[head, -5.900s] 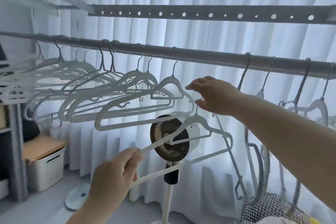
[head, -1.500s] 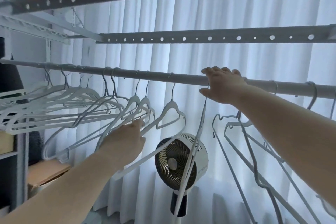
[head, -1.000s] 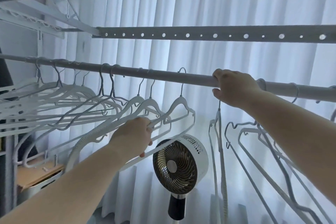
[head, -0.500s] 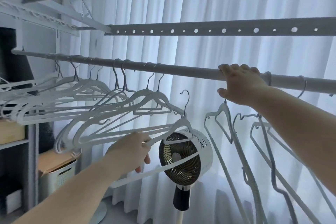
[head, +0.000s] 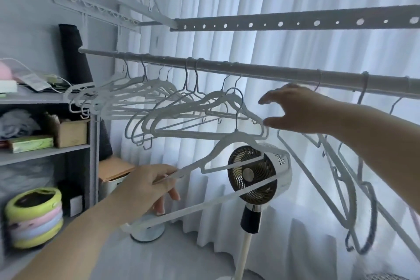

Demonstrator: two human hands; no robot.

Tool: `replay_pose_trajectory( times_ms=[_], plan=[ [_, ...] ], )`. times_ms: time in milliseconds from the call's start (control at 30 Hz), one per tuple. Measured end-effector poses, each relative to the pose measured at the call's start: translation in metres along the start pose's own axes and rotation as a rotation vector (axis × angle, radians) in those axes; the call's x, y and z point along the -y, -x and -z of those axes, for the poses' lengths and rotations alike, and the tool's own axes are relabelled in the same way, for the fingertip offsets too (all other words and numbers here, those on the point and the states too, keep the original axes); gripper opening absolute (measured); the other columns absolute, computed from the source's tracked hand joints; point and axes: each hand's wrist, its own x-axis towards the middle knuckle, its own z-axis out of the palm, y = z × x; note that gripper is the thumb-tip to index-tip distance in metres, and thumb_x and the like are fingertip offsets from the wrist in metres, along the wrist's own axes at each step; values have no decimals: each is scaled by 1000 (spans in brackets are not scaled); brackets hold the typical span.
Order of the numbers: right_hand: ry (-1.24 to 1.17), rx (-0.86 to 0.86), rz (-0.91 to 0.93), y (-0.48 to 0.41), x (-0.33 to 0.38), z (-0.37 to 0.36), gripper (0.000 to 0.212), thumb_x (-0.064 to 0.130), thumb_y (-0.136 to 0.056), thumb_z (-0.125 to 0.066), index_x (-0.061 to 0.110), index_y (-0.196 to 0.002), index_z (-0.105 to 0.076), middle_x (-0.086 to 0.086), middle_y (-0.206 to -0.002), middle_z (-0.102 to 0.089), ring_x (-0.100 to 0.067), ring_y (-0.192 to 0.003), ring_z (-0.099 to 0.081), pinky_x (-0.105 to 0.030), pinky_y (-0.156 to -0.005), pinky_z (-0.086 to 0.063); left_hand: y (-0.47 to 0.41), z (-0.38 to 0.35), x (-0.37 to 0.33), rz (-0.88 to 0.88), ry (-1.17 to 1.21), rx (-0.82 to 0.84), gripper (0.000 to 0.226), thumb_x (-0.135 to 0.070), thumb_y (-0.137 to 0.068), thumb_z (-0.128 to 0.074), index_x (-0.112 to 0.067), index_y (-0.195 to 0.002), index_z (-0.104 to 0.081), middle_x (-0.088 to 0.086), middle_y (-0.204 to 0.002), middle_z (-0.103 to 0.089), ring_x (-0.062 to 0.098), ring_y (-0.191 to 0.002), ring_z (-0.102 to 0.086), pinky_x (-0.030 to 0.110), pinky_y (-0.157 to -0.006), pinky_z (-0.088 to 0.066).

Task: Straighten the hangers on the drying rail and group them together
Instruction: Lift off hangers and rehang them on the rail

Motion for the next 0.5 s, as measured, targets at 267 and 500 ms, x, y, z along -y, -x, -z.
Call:
replay_pose_trajectory(
  times_ms=[267, 500],
  plan=[
    [-341, 393, 45, 18, 94, -8, 44, 29, -84, -59, 21, -127, -49, 3, -126, -60, -16, -109, -56, -25, -92, -41, 63, 66, 34, 17, -30, 45, 36, -2, -87, -52, -29, -70, -68, -5, -60, -71, 5, -40, -53, 9, -43, -40],
    [-476, 494, 93, 36, 169, -3, 22, 26, -85, -58, 10, -96, -68, 11, -48, -56, 0, -45, -51, -3, -37, -37, 112, 131, 58, 67, -14, 107, 45, -3, -84, -57, -45, -74, -71, -4, -59, -71, 3, -41, -54, 10, -42, -39]
  ],
)
